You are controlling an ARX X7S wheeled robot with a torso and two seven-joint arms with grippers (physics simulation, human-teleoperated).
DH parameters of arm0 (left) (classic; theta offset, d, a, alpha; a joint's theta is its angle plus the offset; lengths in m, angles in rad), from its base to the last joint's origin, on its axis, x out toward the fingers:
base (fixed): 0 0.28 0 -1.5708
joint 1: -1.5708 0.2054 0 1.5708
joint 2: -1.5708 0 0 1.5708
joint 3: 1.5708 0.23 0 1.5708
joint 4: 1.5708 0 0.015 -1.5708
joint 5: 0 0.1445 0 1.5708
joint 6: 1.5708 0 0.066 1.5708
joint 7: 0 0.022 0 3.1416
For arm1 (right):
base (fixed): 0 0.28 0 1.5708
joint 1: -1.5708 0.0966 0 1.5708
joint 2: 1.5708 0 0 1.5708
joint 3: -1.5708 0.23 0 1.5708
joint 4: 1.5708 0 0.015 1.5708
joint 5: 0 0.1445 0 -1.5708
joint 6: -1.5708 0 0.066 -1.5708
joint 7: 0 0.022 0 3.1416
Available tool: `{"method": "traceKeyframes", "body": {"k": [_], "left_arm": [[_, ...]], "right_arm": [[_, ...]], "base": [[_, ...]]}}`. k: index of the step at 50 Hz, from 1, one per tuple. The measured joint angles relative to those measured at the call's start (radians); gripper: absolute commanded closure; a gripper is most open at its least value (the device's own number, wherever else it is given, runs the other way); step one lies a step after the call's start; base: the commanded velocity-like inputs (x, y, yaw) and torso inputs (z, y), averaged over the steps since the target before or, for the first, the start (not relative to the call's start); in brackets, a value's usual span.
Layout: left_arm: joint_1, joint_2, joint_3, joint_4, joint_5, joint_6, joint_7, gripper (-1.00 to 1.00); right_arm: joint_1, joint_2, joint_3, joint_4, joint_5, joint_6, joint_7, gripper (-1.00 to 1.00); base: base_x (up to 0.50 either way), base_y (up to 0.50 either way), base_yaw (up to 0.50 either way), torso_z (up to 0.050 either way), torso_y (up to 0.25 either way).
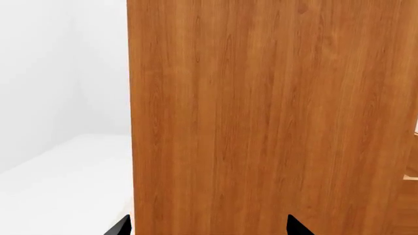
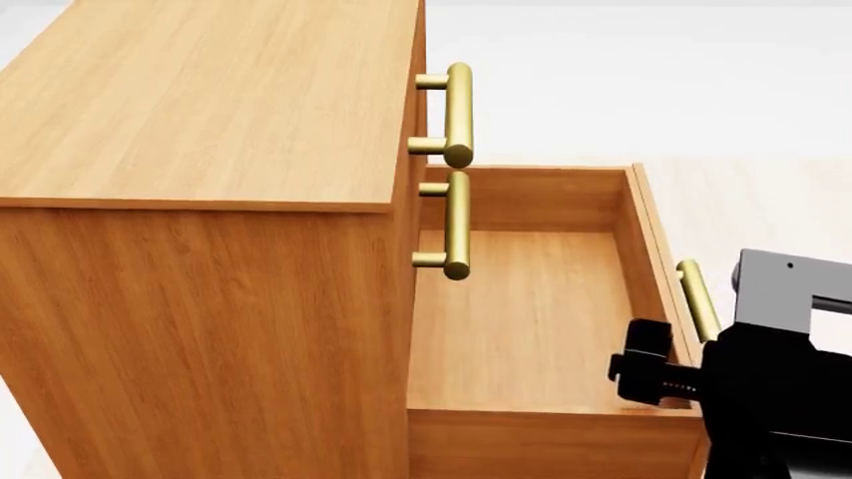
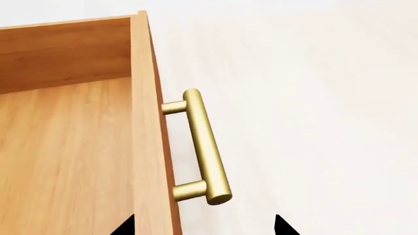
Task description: Put the bowl in the bottom drawer of the cabinet and close it.
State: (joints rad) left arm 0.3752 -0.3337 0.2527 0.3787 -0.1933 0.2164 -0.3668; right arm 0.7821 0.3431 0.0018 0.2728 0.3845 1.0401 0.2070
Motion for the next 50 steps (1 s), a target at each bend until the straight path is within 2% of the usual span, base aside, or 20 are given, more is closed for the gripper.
{"method": "traceKeyframes", "body": {"k": [27,50], "left_arm": [[-0.005,-0.009,0.007,0.003,-0.007,-0.004,-0.008,-1.0],[-0.008,-0.014,0.013,-0.006,-0.01,0.006,-0.012,-1.0]], "right_arm": [[-0.056,0.059,0.036,-0.36,-0.035,-0.044,0.023,-1.0],[-0.057,0.072,0.125,-0.423,-0.063,-0.067,0.111,-1.0]], "base": [[0.0,0.0,0.0,0.0,0.0],[0.0,0.0,0.0,0.0,0.0]]}}
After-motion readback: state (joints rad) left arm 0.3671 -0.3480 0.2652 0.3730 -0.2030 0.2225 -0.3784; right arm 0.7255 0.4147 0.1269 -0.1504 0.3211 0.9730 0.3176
